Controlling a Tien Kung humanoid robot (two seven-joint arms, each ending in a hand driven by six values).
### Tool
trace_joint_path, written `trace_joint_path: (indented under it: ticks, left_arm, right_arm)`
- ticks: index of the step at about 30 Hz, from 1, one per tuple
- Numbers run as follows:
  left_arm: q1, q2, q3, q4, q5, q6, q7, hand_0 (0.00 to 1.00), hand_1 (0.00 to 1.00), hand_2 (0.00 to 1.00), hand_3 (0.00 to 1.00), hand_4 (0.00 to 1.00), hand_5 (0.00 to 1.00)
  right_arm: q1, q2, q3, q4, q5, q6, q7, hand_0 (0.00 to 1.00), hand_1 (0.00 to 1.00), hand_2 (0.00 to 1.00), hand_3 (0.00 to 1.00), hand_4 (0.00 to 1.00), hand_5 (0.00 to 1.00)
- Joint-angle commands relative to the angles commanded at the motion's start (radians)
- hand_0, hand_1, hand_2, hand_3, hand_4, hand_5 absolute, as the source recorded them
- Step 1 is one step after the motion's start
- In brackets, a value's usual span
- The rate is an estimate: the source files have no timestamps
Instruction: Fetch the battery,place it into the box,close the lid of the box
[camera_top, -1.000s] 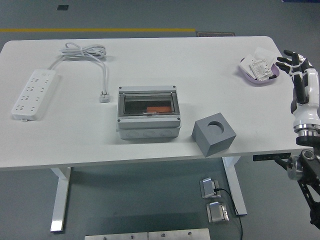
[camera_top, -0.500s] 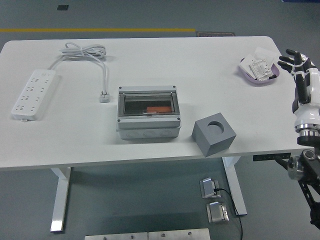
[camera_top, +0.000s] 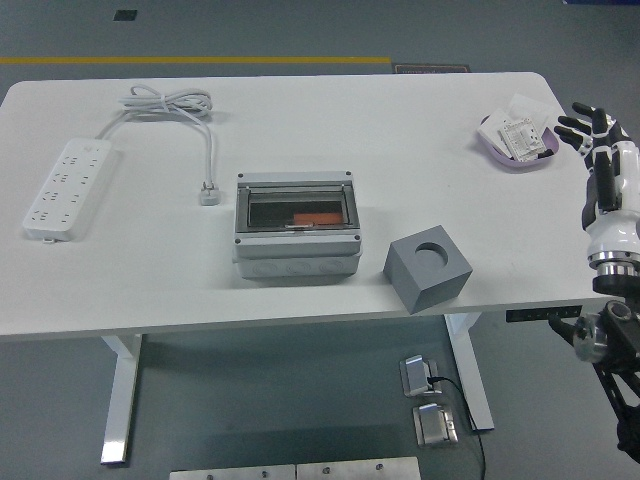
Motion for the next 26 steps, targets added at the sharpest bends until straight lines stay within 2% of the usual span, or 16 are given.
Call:
trace_joint_path:
  ticks: [14, 15, 20, 21, 26]
  left_arm:
    - [-0.001, -0.001, 0.001, 0.0, 0.001, -0.001, -0.002, 0.636, 0.692, 0.59, 0.566, 0.472, 0.022]
    - [-0.001, -0.002, 0.0, 0.0, 0.001, -0.001, -0.002, 0.636, 0.693, 0.59, 0.567, 0.473, 0.021]
    - [0.001, -0.004, -0.001, 0.0, 0.004, -0.002, 0.0, 0.636, 0.693, 0.59, 0.567, 0.473, 0.021]
    - [0.001, -0.004, -0.001, 0.0, 0.004, -0.002, 0.0, 0.636, 0.693, 0.589, 0.565, 0.474, 0.025]
    - [0.003, -0.004, -0.004, 0.0, 0.007, -0.002, 0.002, 0.636, 0.693, 0.589, 0.565, 0.474, 0.025]
  right_arm:
    - [0.007, -0.009, 0.001, -0.005, 0.022, 0.025, -0.006, 0.763, 0.658, 0.665, 0.718, 0.898, 0.876]
    - [0.006, -0.009, 0.002, -0.005, 0.024, 0.024, -0.004, 0.816, 0.77, 0.905, 0.998, 0.943, 0.788]
    - [0.006, -0.01, 0.006, -0.007, 0.036, 0.018, 0.002, 0.816, 0.77, 0.905, 0.998, 0.943, 0.788]
    - [0.006, -0.01, 0.006, -0.007, 0.037, 0.017, 0.002, 0.862, 0.884, 0.998, 0.998, 0.934, 0.831]
    - [0.005, -0.013, 0.007, -0.006, 0.043, 0.01, 0.004, 0.862, 0.884, 0.998, 0.998, 0.934, 0.831]
